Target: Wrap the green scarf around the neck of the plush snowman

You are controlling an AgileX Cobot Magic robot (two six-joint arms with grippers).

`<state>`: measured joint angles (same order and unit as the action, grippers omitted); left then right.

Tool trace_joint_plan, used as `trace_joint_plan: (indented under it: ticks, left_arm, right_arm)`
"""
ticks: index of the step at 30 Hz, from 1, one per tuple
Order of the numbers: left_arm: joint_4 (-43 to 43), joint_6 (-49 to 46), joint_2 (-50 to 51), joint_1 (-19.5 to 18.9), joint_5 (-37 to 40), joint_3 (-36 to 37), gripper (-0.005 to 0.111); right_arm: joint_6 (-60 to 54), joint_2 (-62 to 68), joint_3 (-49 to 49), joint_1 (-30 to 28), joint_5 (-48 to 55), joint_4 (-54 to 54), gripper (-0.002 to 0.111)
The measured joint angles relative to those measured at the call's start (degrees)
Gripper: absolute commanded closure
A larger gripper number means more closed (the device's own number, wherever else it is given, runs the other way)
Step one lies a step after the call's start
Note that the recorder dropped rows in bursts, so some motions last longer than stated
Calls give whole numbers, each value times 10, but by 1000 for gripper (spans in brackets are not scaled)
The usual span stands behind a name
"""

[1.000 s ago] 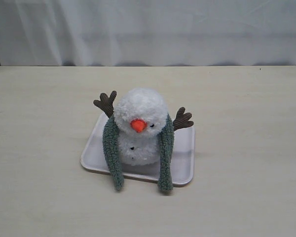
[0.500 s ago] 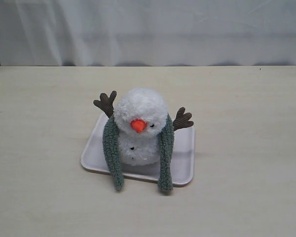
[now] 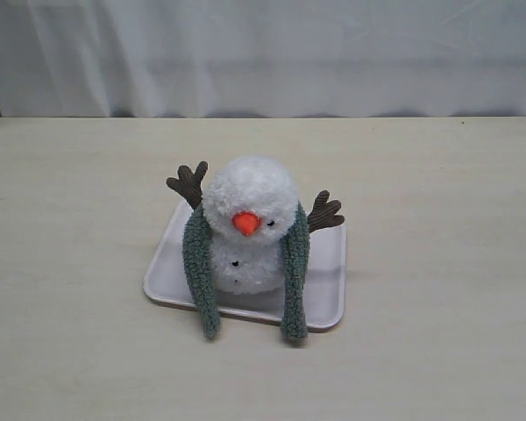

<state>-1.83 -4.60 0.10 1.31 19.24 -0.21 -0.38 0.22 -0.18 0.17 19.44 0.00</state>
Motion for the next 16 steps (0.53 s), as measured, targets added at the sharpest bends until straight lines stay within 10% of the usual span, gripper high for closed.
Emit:
trace_joint_plan:
  ticks: [16]
  left_arm:
    - [0,0,0,0,0,0,107]
  right_arm:
    - [4,0,0,0,0,0,104]
